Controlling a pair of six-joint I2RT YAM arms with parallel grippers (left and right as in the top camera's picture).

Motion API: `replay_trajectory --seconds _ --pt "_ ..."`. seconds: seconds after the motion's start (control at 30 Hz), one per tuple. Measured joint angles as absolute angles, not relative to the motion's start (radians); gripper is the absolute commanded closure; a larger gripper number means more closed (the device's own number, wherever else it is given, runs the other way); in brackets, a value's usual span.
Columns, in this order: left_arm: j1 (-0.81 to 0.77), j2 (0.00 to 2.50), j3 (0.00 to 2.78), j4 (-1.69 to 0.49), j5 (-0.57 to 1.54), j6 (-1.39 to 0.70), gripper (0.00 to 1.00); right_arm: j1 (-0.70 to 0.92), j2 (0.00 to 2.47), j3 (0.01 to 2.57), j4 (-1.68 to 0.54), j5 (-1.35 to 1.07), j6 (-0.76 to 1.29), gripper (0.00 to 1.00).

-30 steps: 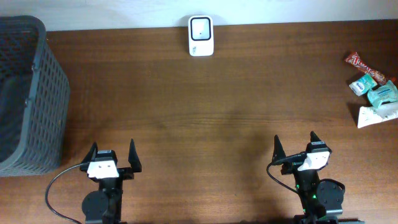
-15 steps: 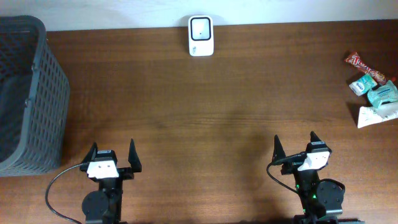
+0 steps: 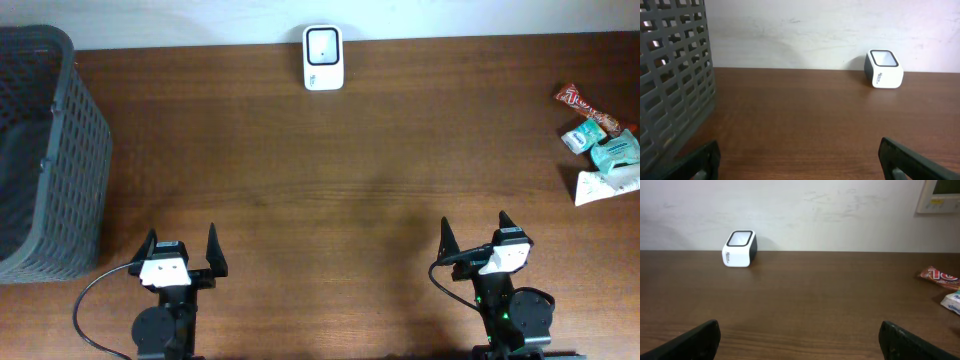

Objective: Scan the item barcode

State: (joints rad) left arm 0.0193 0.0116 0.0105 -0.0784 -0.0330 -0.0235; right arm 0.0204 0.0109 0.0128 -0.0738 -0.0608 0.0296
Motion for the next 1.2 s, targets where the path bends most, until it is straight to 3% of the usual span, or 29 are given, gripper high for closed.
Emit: replay_trajectory --seconds 1.2 --pt "0.019 0.012 0.010 -0.078 -0.033 -0.023 0.01 0.020 0.011 0.013 -0.075 -0.042 0.014 0.01"
